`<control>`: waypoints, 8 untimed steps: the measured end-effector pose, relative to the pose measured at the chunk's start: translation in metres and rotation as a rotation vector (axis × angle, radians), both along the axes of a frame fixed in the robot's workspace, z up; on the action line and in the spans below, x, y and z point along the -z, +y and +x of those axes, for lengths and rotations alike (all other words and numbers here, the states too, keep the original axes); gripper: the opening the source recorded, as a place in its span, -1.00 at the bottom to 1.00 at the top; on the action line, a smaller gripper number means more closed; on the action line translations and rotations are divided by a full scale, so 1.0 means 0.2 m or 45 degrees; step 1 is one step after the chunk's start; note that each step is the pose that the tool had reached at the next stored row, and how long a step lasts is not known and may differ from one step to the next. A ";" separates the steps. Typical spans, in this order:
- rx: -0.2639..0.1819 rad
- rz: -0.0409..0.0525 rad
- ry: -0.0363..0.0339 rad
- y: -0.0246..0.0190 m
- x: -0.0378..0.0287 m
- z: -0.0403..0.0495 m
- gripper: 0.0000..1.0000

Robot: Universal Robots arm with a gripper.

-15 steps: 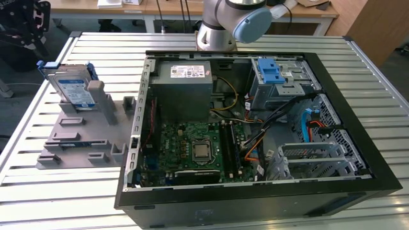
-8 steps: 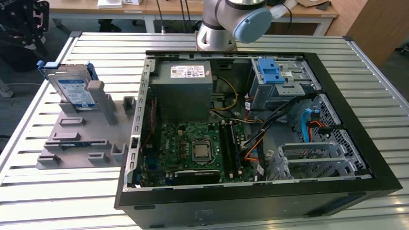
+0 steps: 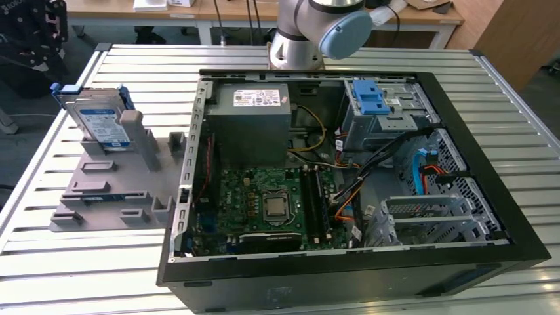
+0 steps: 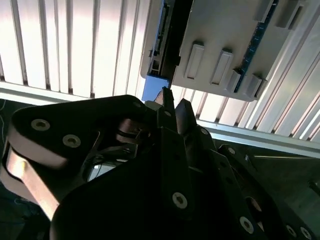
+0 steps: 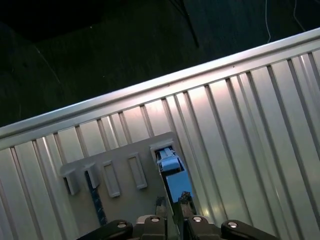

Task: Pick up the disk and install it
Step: 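Pick up the disk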

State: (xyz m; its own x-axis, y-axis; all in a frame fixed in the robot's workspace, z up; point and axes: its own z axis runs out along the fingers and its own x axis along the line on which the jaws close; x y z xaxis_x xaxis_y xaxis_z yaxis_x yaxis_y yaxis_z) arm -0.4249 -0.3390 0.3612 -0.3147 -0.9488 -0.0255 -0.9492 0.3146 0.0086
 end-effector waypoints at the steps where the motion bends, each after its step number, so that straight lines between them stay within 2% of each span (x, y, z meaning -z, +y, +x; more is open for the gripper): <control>1: -0.015 0.000 -0.0005 0.000 0.001 0.000 -0.52; 6: -0.107 0.000 -0.0024 0.000 0.008 0.000 -0.52; 7: -0.125 0.000 -0.0024 0.000 0.008 0.000 -0.50; 8: -0.140 0.000 -0.0025 0.000 0.009 0.000 -0.38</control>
State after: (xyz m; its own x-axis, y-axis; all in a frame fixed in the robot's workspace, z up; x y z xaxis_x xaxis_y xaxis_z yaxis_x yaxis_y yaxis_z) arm -0.4249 -0.3390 0.3594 -0.2087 -0.9776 -0.0260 -0.9780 0.2086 0.0066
